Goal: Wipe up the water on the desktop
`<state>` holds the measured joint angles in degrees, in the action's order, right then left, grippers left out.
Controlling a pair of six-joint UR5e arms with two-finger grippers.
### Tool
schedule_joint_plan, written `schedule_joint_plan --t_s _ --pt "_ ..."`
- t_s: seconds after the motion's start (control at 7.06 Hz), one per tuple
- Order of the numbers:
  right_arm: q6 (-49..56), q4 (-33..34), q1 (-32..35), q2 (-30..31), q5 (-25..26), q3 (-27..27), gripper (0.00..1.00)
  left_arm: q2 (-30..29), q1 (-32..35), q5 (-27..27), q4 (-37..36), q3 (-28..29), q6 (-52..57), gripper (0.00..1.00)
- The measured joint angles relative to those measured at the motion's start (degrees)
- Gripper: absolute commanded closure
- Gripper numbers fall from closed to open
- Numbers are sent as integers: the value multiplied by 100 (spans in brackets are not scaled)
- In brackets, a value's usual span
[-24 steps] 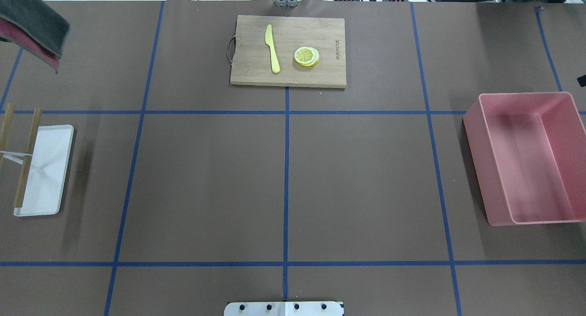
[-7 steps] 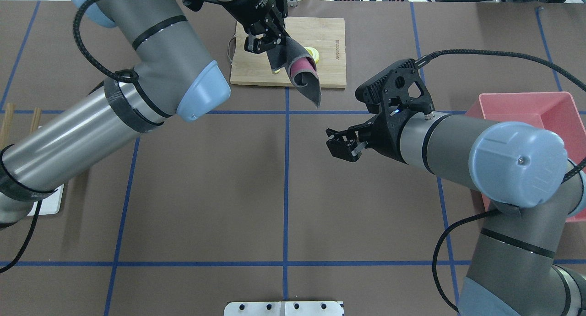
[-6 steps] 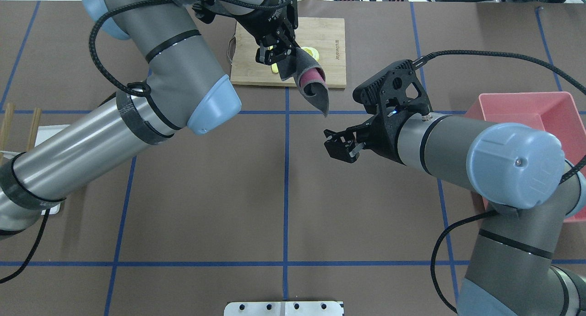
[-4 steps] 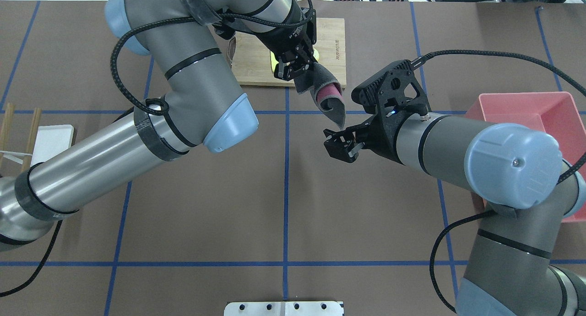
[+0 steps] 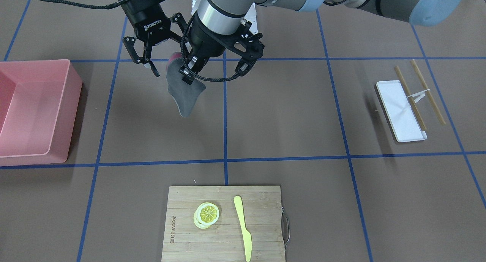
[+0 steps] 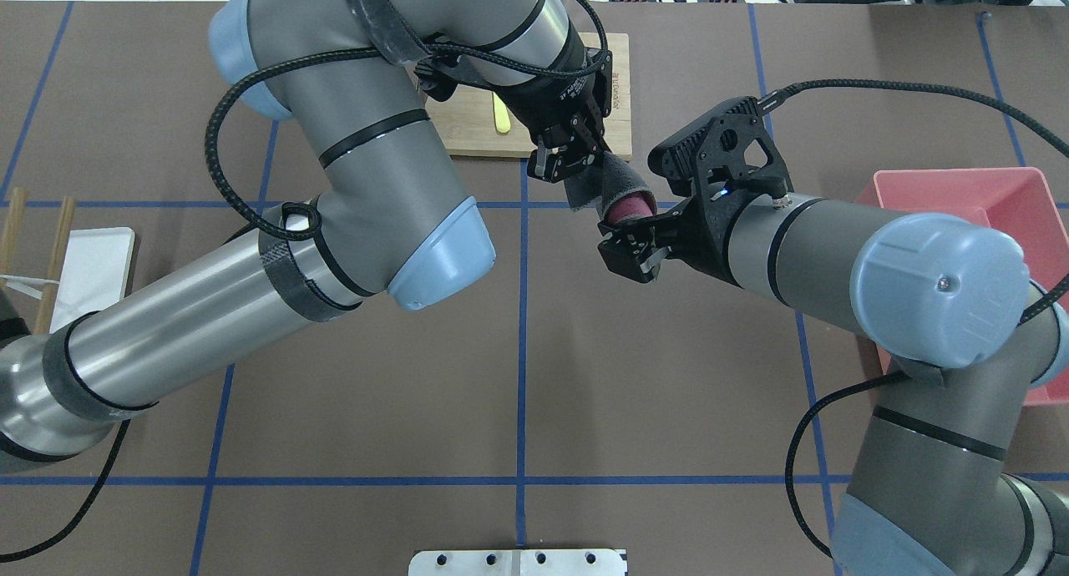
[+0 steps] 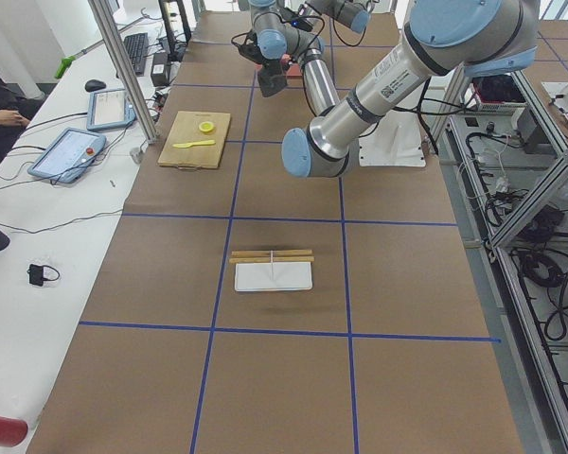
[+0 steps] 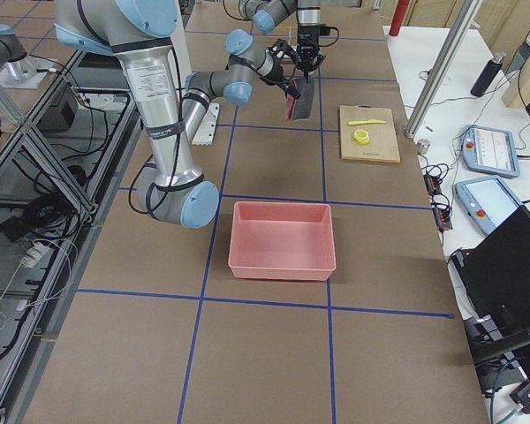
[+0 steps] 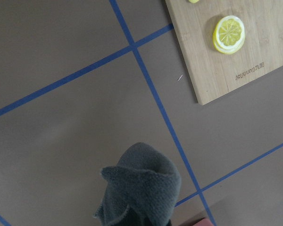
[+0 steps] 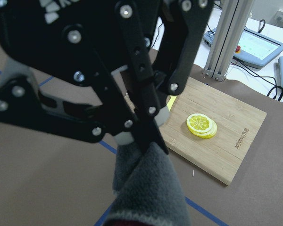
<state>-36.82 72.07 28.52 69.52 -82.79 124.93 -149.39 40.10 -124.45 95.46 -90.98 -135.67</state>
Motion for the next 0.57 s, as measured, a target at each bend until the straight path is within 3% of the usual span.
schedule_joint_plan --t_s 0.14,0.57 --pt "-22 0 14 0 0 -2 48 6 -46 -47 -56 -45 24 100" --pt "-52 0 21 1 -24 4 50 23 -93 -76 -88 -71 48 100"
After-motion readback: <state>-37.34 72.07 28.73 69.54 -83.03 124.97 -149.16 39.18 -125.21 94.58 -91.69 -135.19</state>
